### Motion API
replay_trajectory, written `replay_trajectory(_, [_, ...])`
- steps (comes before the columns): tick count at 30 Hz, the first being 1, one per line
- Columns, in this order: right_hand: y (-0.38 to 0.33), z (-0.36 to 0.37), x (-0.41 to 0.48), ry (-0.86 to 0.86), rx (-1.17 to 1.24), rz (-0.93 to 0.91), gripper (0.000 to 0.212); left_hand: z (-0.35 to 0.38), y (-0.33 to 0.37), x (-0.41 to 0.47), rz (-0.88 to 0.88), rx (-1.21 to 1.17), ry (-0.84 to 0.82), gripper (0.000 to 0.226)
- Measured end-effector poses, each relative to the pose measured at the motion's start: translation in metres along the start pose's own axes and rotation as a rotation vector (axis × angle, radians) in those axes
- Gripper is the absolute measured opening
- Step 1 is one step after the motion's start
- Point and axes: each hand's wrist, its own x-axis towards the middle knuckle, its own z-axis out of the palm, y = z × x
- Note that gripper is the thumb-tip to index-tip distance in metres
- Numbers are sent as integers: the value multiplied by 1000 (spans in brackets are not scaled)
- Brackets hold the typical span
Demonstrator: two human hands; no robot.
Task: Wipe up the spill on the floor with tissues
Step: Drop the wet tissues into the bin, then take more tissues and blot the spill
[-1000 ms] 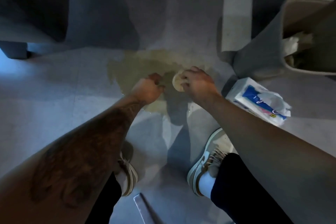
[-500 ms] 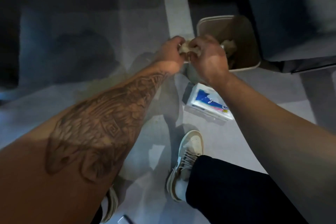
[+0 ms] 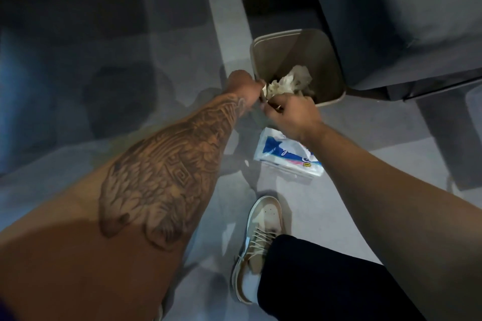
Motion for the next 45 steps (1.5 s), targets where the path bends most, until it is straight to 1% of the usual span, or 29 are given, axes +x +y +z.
replay_trajectory(2, [2, 6, 0, 24, 39, -11, 40, 0, -2, 4, -24, -31, -22, 16])
replay_trajectory(4, [0, 9, 1, 40, 34, -28, 39, -4, -1, -1, -42, -52, -24, 12])
replay_trajectory(7, [-7, 11, 1, 18, 29, -78, 38, -18, 2, -15, -72, -94, -52, 12])
replay_trajectory(9, [-16, 14, 1, 0, 74, -86, 38, -30, 0, -20, -79, -119, -65, 3])
replay_trajectory(12, [-31, 21, 2, -29, 90, -104, 33, -47, -7, -29, -57, -114, -44, 24])
replay_trajectory(14, [-41, 22, 1, -42, 60, -141, 29, -53, -14, -32, -45, -94, -48, 29])
replay_trajectory(16, [-52, 24, -2, -48, 49, -168, 28, -59, -21, -33, -53, -107, -36, 31])
replay_trajectory(20, [-66, 30, -4, -63, 84, -165, 28, -67, -31, -33, -76, -143, 17, 31])
replay_trajectory(23, [-73, 30, -8, -79, 90, -184, 28, -71, -37, -35, -68, -164, 51, 28])
replay_trajectory(25, [-72, 28, -13, -62, 113, -204, 27, -72, -42, -39, -60, -180, 36, 23])
replay_trajectory(26, [-69, 26, -16, -26, 129, -203, 27, -72, -46, -40, -60, -190, 16, 19])
replay_trajectory(28, [-54, 23, -24, 118, 148, -166, 28, -69, -54, -44, -75, -211, -7, 11])
replay_trajectory(31, [-24, 20, -43, 347, 219, 20, 26, -58, -71, -50, -111, -209, 58, 9])
replay_trajectory(34, [-3, 18, -58, 477, 211, 164, 22, -39, -96, -58, -103, -72, 43, 13])
replay_trajectory(36, [8, 21, -63, 497, 214, 207, 22, -24, -111, -61, -74, 60, -14, 14])
replay_trajectory(39, [28, 32, -68, 400, 245, 277, 20, -3, -120, -67, -4, 229, -132, 10])
replay_trajectory(41, [41, 43, -71, 261, 205, 298, 24, 10, -120, -70, 63, 371, -192, 9])
replay_trajectory(43, [48, 54, -73, 88, 131, 291, 35, 21, -118, -72, 110, 469, -231, 10])
replay_trajectory(45, [52, 62, -73, -23, 100, 315, 49, 29, -117, -71, 148, 553, -261, 17])
